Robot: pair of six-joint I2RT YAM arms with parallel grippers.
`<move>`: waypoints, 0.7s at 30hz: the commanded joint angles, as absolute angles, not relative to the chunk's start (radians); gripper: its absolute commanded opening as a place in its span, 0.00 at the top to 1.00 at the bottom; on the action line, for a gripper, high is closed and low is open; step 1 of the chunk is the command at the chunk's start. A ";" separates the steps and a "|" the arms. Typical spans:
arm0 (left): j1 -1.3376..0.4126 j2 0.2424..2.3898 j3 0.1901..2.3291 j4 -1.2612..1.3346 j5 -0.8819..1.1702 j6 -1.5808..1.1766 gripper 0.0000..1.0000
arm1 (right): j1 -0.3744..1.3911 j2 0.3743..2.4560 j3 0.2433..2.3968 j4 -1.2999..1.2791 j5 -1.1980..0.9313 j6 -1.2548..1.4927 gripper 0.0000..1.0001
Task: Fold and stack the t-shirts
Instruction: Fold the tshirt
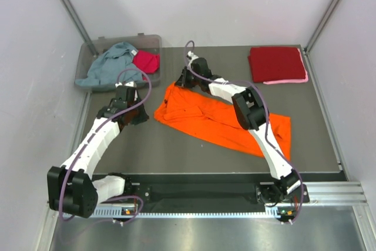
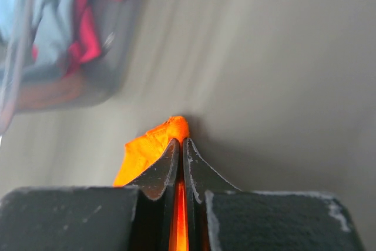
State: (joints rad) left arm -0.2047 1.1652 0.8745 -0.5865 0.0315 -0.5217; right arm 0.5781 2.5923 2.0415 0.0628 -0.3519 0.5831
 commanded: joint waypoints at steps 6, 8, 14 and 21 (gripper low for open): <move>-0.204 1.065 0.871 -0.592 0.049 -0.486 0.95 | 0.447 2.609 2.069 0.089 -0.273 0.673 1.00; -0.204 1.057 0.855 -0.584 0.055 -0.483 0.95 | 0.433 2.622 2.083 0.095 -0.267 0.698 1.00; -0.204 1.075 0.870 -0.586 0.046 -0.468 0.95 | 0.376 2.686 2.190 0.077 -0.235 0.761 1.00; -0.206 1.101 0.877 -0.548 0.072 -0.457 0.94 | 0.302 2.706 2.207 0.127 -0.183 0.859 1.00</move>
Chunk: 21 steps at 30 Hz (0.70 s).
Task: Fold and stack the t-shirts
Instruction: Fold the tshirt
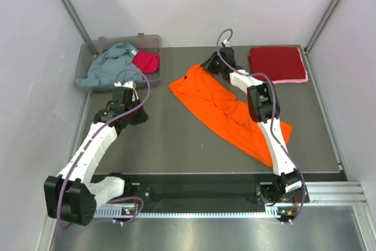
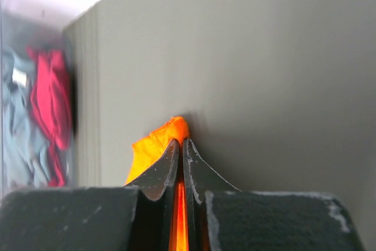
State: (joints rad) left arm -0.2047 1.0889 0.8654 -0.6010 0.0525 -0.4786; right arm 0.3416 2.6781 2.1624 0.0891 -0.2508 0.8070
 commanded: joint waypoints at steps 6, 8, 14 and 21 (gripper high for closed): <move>-0.206 1.161 0.887 -0.522 0.086 -0.453 0.95 | 0.253 2.764 2.293 0.163 -0.146 0.916 1.00; -0.206 1.173 0.884 -0.515 0.089 -0.451 0.95 | 0.241 2.779 2.318 0.179 -0.129 0.931 1.00; -0.206 1.200 0.887 -0.503 0.087 -0.443 0.94 | 0.192 2.827 2.382 0.218 -0.081 0.959 1.00; -0.212 1.207 0.897 -0.477 0.124 -0.449 0.92 | 0.161 2.820 2.407 0.215 -0.071 0.931 0.96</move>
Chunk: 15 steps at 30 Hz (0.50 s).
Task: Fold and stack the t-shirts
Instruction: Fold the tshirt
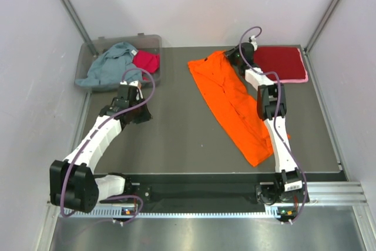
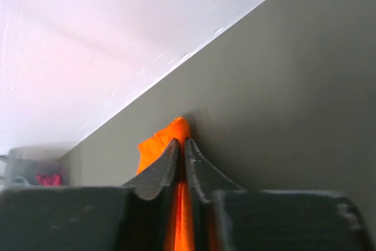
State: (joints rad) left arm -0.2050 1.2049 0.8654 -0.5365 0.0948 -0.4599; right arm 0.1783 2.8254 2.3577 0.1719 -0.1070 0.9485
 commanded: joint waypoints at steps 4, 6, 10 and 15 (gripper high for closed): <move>-0.230 1.213 0.907 -0.472 0.159 -0.463 0.91 | 0.161 2.781 2.361 0.213 -0.072 0.890 0.74; -0.244 1.213 0.905 -0.477 0.205 -0.466 0.91 | 0.157 2.763 2.353 0.206 -0.097 0.877 0.71; -0.279 1.203 0.890 -0.494 0.259 -0.497 0.86 | 0.149 2.657 2.283 0.160 -0.140 0.810 0.63; -0.356 1.161 0.818 -0.367 0.330 -0.644 0.78 | 0.137 2.444 2.165 0.003 -0.160 0.663 0.52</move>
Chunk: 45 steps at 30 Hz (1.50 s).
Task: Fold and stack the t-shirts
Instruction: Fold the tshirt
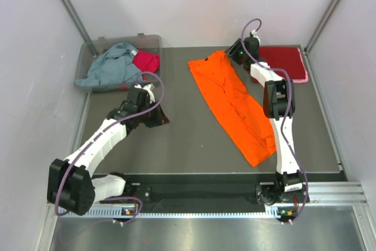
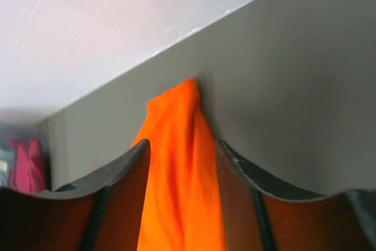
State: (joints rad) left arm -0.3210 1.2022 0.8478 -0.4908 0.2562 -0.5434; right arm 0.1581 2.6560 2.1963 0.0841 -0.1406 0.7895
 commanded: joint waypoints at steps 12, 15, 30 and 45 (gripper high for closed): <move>-0.738 1.244 0.647 0.153 0.143 -1.224 0.65 | 0.048 1.791 1.708 -0.484 -0.005 0.474 0.48; -0.853 1.351 0.681 0.261 0.071 -1.291 0.62 | 0.045 1.610 1.562 -0.575 0.054 0.442 0.47; -1.155 1.924 0.934 0.494 -0.027 -1.512 0.57 | 0.035 1.102 1.250 -0.637 -0.080 0.357 0.46; -1.233 1.991 0.979 0.442 -0.083 -1.563 0.60 | 0.034 1.037 1.197 -0.615 -0.066 0.387 0.46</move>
